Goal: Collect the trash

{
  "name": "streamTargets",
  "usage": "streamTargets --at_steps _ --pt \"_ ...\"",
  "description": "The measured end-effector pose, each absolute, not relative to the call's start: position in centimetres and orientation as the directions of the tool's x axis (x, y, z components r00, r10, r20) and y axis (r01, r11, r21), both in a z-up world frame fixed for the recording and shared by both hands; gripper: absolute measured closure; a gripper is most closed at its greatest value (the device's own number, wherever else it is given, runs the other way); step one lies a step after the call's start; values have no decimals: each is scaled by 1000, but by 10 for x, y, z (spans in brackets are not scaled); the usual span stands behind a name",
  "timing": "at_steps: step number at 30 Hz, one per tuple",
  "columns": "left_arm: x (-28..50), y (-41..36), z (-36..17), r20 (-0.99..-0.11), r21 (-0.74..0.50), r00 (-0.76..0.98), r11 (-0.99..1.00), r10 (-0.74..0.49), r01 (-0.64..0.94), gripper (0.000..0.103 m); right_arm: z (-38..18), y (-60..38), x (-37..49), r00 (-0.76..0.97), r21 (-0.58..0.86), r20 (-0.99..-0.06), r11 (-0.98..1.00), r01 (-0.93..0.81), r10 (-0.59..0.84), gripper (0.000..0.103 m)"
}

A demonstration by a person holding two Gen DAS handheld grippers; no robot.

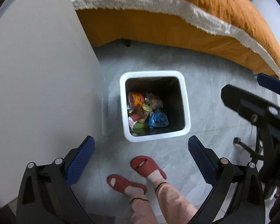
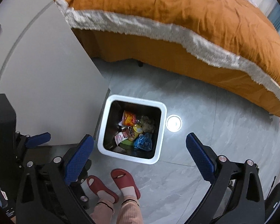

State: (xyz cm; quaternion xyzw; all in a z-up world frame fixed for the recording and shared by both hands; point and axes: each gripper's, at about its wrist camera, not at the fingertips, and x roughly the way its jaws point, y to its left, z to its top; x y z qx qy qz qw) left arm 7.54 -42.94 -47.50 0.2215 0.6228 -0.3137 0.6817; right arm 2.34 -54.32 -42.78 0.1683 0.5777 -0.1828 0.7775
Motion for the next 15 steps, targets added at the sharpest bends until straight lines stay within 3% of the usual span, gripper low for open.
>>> streamTargets --at_steps 11,15 --pt "59 -417 -299 -917 12 308 753 -255 658 5 -278 -540 -2 481 20 -842 877 480 -244 4" --pt "59 -393 -241 -865 47 434 820 -253 571 5 -229 -525 7 562 -7 -790 920 392 -245 4"
